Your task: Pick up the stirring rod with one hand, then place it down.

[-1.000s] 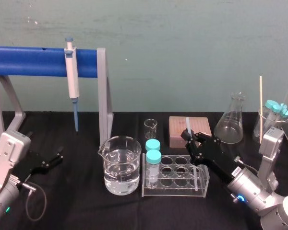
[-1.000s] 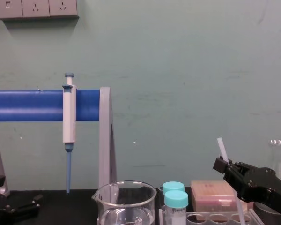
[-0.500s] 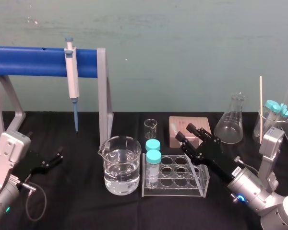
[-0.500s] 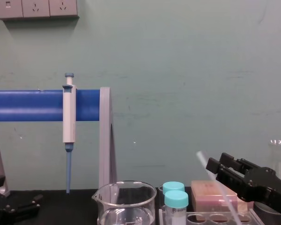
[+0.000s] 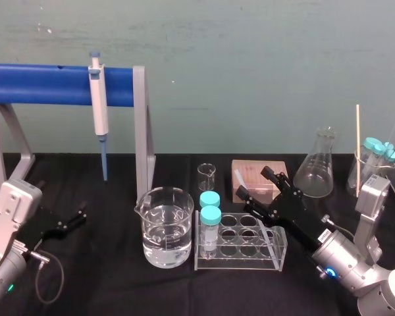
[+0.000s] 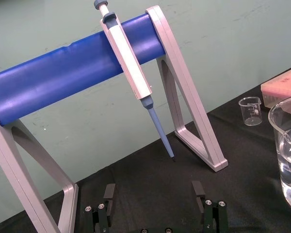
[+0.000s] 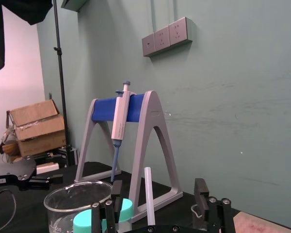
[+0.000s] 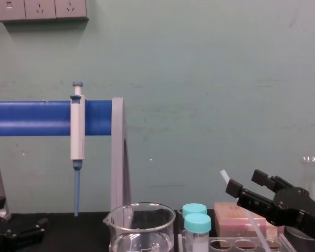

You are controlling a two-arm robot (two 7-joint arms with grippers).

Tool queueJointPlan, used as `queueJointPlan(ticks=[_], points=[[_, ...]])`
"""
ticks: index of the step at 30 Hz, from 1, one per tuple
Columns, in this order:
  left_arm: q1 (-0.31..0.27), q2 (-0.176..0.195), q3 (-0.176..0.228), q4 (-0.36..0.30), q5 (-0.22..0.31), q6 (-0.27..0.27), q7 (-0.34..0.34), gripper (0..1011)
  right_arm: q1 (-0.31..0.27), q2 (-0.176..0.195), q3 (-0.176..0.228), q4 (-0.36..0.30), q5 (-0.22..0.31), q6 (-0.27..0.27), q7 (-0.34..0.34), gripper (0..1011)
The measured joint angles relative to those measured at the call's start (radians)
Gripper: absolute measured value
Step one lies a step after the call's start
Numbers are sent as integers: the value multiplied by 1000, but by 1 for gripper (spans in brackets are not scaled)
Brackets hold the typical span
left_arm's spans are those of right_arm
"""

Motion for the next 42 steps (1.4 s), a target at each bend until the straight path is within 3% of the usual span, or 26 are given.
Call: queueJointPlan(ticks=[3,8,12,16,20,22,24,25,32,38,42], points=[[0,0,0,0,0,0,0,1000,0,0,0,0,0,0,0,998],[0,0,0,0,0,0,0,1000,-1,1,0,-4,-2,-3,-1,1003],[0,0,0,0,0,0,0,1000,-17,5,3,-46,-29,-29,-39,1003],[0,0,0,0,0,0,0,1000,-49,6,27,-114,-74,-64,-129,1003],[0,0,0,0,0,0,0,1000,-81,5,59,-170,-123,-61,-230,1003],[0,0,0,0,0,0,0,1000,-95,4,73,-191,-142,-42,-279,1003],[0,0,0,0,0,0,0,1000,-123,3,104,-230,-170,24,-375,1003],[0,0,0,0,0,0,0,1000,-123,3,104,-230,-170,24,-375,1003],[0,0,0,0,0,0,0,1000,-189,-3,168,-302,-209,239,-568,1003],[0,0,0,0,0,0,0,1000,-207,-6,187,-321,-229,342,-619,1003],[0,0,0,0,0,0,0,1000,-207,-10,193,-320,-230,349,-618,1003]])
